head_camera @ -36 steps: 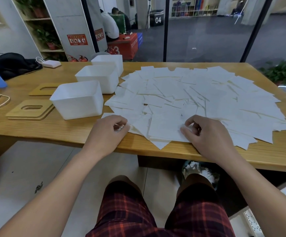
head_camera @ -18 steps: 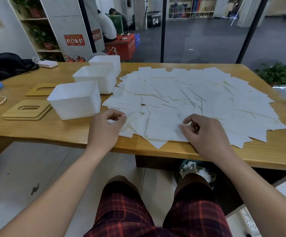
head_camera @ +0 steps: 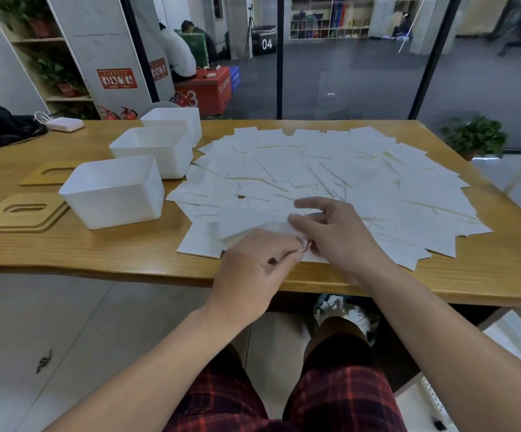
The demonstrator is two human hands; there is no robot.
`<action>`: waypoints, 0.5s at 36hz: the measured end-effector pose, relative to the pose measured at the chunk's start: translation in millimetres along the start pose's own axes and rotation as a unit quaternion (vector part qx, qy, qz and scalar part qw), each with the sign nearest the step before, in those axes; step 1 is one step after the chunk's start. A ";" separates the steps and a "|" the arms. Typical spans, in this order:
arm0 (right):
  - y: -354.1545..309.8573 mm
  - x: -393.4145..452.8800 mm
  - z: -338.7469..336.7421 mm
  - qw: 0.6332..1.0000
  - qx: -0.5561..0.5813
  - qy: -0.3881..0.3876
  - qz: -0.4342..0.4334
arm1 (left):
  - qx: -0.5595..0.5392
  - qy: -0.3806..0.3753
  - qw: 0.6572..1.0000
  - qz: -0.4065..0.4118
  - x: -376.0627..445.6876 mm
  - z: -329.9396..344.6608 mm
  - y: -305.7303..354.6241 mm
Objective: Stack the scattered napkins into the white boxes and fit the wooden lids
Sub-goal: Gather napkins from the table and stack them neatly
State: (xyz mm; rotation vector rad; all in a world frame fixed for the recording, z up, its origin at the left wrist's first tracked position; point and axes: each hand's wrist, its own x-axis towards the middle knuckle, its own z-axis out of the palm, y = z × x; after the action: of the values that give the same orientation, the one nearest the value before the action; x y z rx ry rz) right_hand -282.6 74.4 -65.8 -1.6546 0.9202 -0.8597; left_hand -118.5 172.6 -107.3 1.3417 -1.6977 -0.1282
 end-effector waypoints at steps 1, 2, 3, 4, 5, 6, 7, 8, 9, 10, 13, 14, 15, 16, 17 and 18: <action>2.1 1.1 -1.0 1.000 -0.010 0.000 -0.010 | -0.003 -0.010 1.000 -0.006 -1.5 -0.7 -0.8; 4.1 1.7 -2.3 1.000 -0.022 0.003 -0.019 | -0.008 -0.016 1.000 -0.011 -2.5 -1.9 -1.4; 6.1 2.2 -3.1 0.999 -0.031 0.008 -0.027 | -0.011 -0.017 1.000 -0.016 -2.9 -4.2 -2.2; 7.6 2.2 -4.0 0.999 -0.038 0.013 -0.034 | -0.011 -0.012 1.000 -0.022 -2.3 -7.1 -3.1; 9.5 2.2 -4.5 0.998 -0.045 0.017 -0.044 | -0.004 0.000 1.000 -0.029 -0.7 -10.6 -4.5; 11.2 2.1 -4.8 0.997 -0.052 0.019 -0.055 | 0.008 0.019 0.999 -0.036 2.0 -14.9 -6.1; 12.8 1.6 -5.3 0.996 -0.054 0.021 -0.069 | 0.024 0.042 0.998 -0.044 5.6 -19.8 -7.9; 13.9 0.7 -6.0 0.995 -0.052 0.022 -0.084 | 0.040 0.061 0.996 -0.056 10.0 -25.3 -9.7; 15.2 -0.3 -6.5 0.994 -0.045 0.024 -0.100 | 0.051 0.068 0.994 -0.072 14.6 -30.8 -11.3; 15.8 -1.6 -6.7 0.992 -0.038 0.028 -0.115 | 0.056 0.060 0.992 -0.091 18.8 -36.0 -12.7; 16.7 -4.1 -5.5 0.987 -0.009 0.046 -0.151 | 0.055 0.003 0.990 -0.134 24.9 -44.1 -17.0; 16.8 -4.8 -5.2 0.986 -0.003 0.054 -0.160 | 0.053 -0.004 0.990 -0.134 24.9 -44.4 -18.6; 17.5 -5.2 -5.1 0.984 0.002 0.063 -0.166 | 0.046 0.000 0.990 -0.133 24.5 -44.0 -20.3; 18.0 -5.7 -5.3 0.983 0.004 0.071 -0.170 | 0.034 0.010 0.990 -0.135 24.1 -43.3 -21.5; 18.8 -6.2 -5.8 0.982 0.005 0.079 -0.173 | 0.022 0.022 0.990 -0.138 23.9 -42.4 -22.9; 19.8 -6.7 -6.2 0.981 0.003 0.085 -0.172 | 0.011 0.033 0.989 -0.142 23.9 -41.8 -24.1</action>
State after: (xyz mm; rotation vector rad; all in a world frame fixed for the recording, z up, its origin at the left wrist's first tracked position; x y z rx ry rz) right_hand -294.3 73.9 -84.2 -1.7841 0.7525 -1.2540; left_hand -71.1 162.2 -84.1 1.5823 -1.4497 -0.2275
